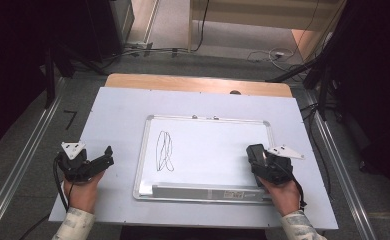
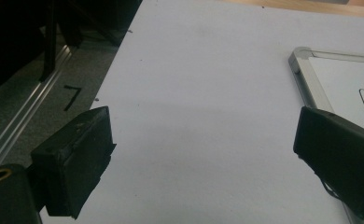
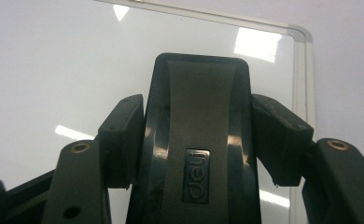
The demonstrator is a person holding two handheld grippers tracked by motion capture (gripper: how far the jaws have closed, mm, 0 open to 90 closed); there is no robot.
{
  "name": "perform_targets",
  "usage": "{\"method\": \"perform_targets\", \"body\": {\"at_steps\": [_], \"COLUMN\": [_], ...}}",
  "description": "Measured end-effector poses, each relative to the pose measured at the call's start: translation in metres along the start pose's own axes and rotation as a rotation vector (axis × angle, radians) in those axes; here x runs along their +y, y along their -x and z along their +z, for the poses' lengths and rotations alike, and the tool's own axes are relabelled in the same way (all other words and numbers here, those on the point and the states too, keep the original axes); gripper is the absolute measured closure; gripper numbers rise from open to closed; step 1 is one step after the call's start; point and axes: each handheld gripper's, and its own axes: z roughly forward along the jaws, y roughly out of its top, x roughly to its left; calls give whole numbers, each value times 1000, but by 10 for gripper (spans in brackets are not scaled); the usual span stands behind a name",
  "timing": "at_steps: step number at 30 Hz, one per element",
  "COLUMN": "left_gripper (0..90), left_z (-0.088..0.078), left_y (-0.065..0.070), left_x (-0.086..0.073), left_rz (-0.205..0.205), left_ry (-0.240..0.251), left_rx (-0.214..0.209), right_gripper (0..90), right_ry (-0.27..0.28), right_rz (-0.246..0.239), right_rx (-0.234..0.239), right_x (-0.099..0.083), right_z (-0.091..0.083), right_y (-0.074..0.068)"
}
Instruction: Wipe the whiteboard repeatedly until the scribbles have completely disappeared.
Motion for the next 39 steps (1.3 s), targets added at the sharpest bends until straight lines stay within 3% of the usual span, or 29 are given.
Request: {"method": "perform_targets", "body": {"at_steps": [4, 16, 39], "left_gripper": [51, 51, 50], "left_z": [0, 0, 0], "left_y": [0, 1, 0], "left_x": [0, 0, 0], "left_rz": [-3, 1, -10], "left_ry": [0, 2, -3], "left_rx": [-1, -4, -7], "right_gripper": [367, 366, 365], "right_ry": [-2, -10, -2], "right_rz": [-27, -26, -96], "right_rx": [0, -4, 81], "right_x": [4, 10, 36], "right_z": [3, 6, 22], "right_y": [-6, -5, -48]}}
